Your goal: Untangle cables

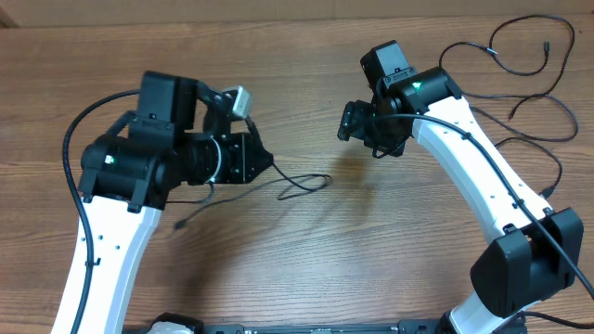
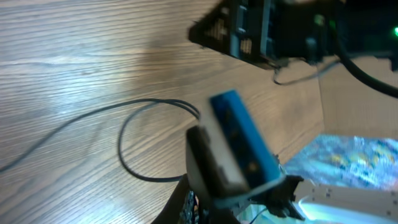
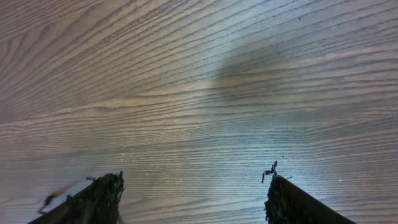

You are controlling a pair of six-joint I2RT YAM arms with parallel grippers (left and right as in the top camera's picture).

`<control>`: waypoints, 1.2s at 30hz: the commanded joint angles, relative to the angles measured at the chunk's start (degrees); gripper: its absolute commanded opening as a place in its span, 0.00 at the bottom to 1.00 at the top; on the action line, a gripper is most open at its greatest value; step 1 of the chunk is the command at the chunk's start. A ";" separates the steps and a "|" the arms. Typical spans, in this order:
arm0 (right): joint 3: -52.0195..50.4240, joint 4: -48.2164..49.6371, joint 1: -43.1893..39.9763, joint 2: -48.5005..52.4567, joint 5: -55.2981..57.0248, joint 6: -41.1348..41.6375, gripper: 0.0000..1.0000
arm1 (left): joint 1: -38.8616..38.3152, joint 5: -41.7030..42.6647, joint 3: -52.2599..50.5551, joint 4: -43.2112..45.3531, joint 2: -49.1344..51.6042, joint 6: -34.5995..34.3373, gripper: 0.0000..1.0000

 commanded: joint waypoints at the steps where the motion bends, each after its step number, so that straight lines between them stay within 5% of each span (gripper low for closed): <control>1: -0.31 0.26 0.22 0.15 -1.20 -0.26 0.75 | -2.38 -0.61 3.63 0.39 -2.62 2.62 0.04; 17: -0.31 1.90 0.22 0.15 -26.80 -13.51 0.74 | -3.15 1.31 7.72 6.64 -5.40 -0.70 0.04; 26: -0.31 -0.76 0.22 0.15 -34.69 -23.06 0.44 | -3.10 -5.22 7.72 9.07 -5.44 -5.03 0.04; 36: -0.31 -6.95 0.22 0.15 -25.33 -24.30 0.32 | -2.99 -12.85 7.80 9.49 -5.77 -8.07 0.04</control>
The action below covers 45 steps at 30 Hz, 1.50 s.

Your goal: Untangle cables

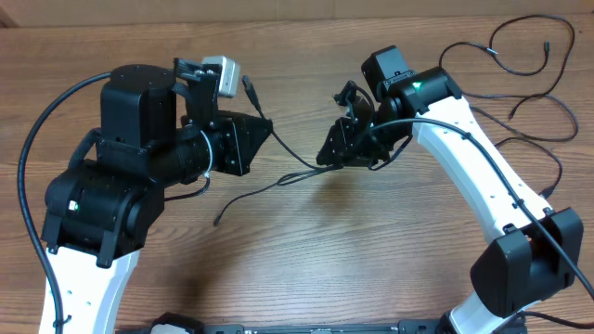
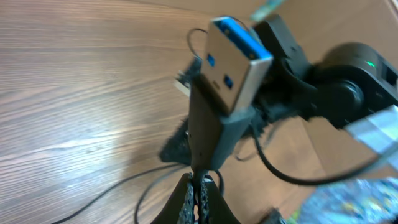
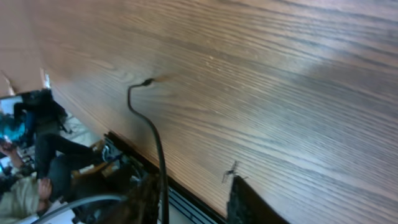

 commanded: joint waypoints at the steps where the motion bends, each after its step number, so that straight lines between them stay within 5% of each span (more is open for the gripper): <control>1: -0.31 -1.49 0.22 0.13 2.16 -2.49 0.31 | -0.24 -6.40 0.92 0.20 -0.46 -2.71 0.04; 7: -0.31 -3.91 0.22 0.13 7.65 -2.84 0.15 | 0.15 -7.76 1.14 0.24 -0.57 -3.30 0.04; 12: -0.31 -4.57 0.22 0.13 18.36 5.29 0.08 | 1.27 -7.82 4.17 -0.68 -1.75 -3.28 0.04; 20: -0.31 -1.18 0.22 0.13 1.66 2.86 0.32 | 1.55 -14.86 6.01 -6.84 -2.78 -6.14 0.04; 24: -0.31 -0.35 0.22 0.13 -14.64 -4.57 0.63 | 1.57 -21.35 6.01 -10.58 -1.55 -11.04 0.04; 30: -0.31 -0.37 0.50 0.13 -24.65 -7.10 0.64 | 1.57 -28.22 5.99 -13.51 0.13 -18.23 0.04; 36: -0.31 3.30 2.49 0.13 -26.12 -7.13 0.67 | 1.55 -25.94 5.99 -13.31 1.20 -23.34 0.04; 45: -0.31 17.38 5.86 0.13 -22.05 6.62 0.68 | 1.51 -17.73 6.01 -12.09 1.33 -28.65 0.04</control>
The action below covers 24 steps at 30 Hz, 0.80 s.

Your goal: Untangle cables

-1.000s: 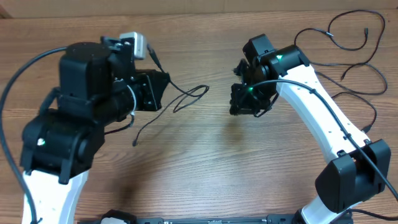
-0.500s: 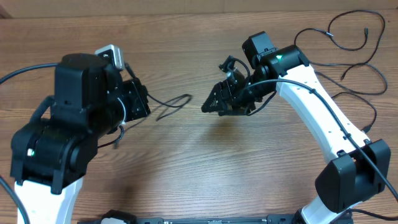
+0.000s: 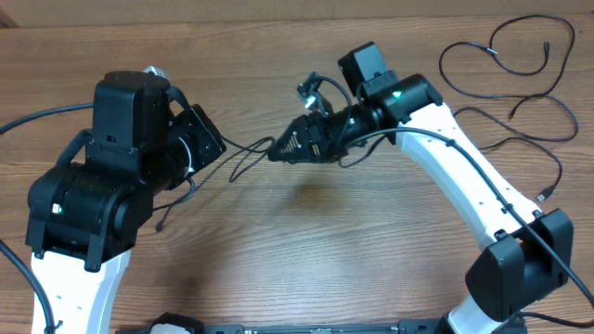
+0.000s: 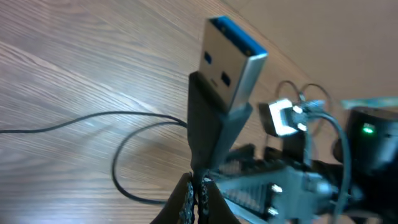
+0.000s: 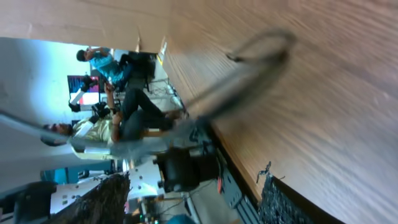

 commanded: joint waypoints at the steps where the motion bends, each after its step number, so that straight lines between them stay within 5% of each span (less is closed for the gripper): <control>1: -0.20 3.67 1.49 0.09 7.28 9.31 0.68 | 0.24 7.41 1.01 1.64 0.20 -3.15 0.04; 19: -0.20 2.60 4.87 0.09 44.61 22.32 0.64 | 0.31 13.57 1.01 3.32 0.17 2.34 0.04; 24: -0.20 -3.76 4.85 0.09 59.91 24.15 0.87 | 0.28 13.55 1.01 1.33 0.20 9.90 0.04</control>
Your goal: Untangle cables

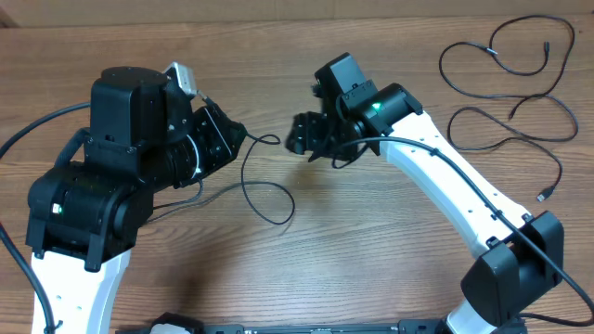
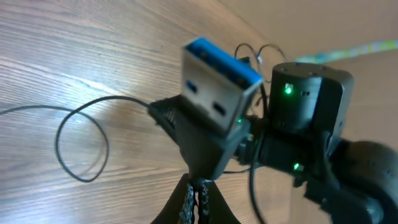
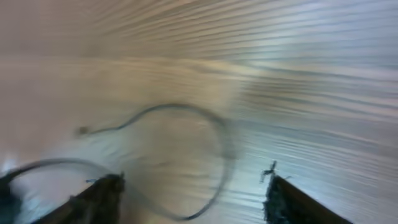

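My left gripper [image 2: 198, 186] is shut on the black body of a USB plug [image 2: 217, 106] with a blue insert, held up above the table. From it a thin black cable [image 2: 60, 140] falls into a loose loop on the wood, also seen in the overhead view as cable [image 1: 290, 211]. In the overhead view the left gripper [image 1: 230, 137] is at centre left. My right gripper [image 1: 302, 134] faces it from the right, open and empty. In the blurred right wrist view the right gripper [image 3: 194, 190] hangs over that cable loop [image 3: 221, 155].
More thin black cables [image 1: 506, 60] lie spread over the far right of the wooden table [image 1: 371, 269], one ending in a small plug [image 1: 546, 193] near the right edge. The right arm's white link [image 1: 445, 186] crosses the right half.
The right gripper has drawn back to the right from the raised cable and turned toward the table, still open. The cable now lies in a loop on the wood below both grippers.
First my left gripper held the USB plug low, its cable lying on the table, the right gripper open over bare wood. Then the plug stood higher and the right gripper tilted toward the cable. Later the right gripper reached open around the lifted cable; now it is clear.
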You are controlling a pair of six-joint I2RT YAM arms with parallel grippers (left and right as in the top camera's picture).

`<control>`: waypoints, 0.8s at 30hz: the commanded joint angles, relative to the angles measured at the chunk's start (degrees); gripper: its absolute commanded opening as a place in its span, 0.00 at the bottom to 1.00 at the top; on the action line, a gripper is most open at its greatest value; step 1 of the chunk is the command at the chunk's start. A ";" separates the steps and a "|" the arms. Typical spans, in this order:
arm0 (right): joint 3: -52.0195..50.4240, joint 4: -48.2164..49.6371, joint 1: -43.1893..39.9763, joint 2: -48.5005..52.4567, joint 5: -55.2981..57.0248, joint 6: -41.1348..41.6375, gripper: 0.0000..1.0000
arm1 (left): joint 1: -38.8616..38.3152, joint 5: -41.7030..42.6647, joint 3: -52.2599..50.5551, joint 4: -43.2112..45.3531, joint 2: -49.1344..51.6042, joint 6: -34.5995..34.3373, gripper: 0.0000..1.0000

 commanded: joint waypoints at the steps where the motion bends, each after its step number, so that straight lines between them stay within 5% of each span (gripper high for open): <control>1: -0.15 -2.21 -0.13 0.09 15.54 2.19 0.92 | 0.28 0.17 1.01 -2.21 0.20 7.17 0.04; 15: -0.15 -4.52 -8.74 0.09 12.39 2.16 1.00 | 0.17 -3.54 -0.35 -21.00 0.37 10.69 0.04; 24: -0.15 -5.25 -9.81 0.09 12.44 2.14 1.00 | -2.97 -5.68 -11.87 -16.20 0.42 10.54 0.04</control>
